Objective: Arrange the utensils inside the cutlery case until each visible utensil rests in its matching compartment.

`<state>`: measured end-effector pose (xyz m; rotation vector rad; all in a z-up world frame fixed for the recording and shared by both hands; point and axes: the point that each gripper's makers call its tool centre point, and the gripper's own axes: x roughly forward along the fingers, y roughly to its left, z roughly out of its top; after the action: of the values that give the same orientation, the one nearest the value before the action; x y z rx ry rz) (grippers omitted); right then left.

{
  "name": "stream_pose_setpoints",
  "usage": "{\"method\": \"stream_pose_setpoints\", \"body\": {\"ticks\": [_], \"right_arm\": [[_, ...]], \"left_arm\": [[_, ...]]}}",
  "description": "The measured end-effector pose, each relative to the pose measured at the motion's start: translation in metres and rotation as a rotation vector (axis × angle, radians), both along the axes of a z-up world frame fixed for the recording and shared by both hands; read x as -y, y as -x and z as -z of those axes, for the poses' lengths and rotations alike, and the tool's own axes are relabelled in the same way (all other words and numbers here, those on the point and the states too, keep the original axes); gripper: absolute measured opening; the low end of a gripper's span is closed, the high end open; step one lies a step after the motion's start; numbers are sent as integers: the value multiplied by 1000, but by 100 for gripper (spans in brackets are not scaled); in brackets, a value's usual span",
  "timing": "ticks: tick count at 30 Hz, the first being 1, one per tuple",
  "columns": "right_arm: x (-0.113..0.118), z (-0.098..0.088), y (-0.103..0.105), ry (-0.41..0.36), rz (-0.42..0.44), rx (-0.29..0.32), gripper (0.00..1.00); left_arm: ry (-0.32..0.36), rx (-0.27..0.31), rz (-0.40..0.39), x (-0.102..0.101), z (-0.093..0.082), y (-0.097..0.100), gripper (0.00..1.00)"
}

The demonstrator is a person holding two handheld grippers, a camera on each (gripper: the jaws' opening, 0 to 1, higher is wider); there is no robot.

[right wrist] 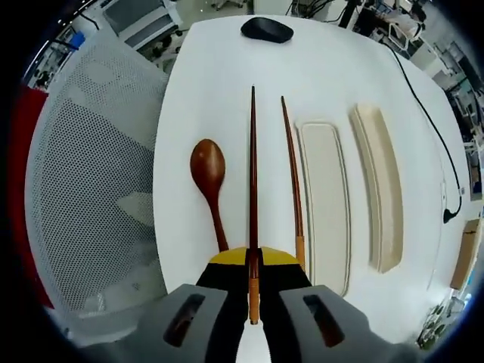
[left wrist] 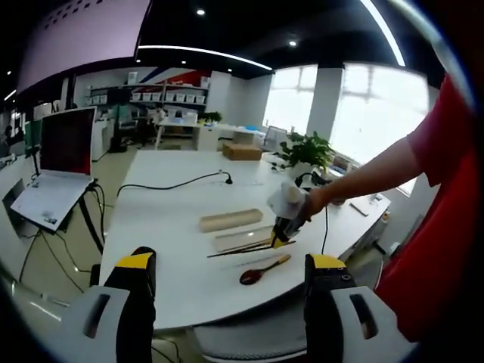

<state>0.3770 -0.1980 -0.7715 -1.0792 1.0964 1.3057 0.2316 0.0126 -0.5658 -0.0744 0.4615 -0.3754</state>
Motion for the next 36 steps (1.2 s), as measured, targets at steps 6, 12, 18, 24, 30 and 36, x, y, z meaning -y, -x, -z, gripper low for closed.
{"method": "stream_pose_setpoints", "body": {"ticks": [6,12,18,24,30,36], "right_arm": [[4,-15,-1,-1,-29,4,0],[3,-26,2,-20,-37,0,0],[7,-42,-1,-26,-8,3,0],[5,-56,-4,-30,-34,-3,0],[13,-65,-12,-20,-29,-22,0],[17,-74,-19,-78,15,-54,0]], "left_arm": [[8,-4,8,2,1,-4,82],[45,-39,72,15,-3,-11,83],[49,16,87,21,-16,-23,84],[15,-6,106,32,-15,-19,82],[-44,-15,54,31,-15,-20,81],[-26,23,-45,26,-33,-26,82]]}}
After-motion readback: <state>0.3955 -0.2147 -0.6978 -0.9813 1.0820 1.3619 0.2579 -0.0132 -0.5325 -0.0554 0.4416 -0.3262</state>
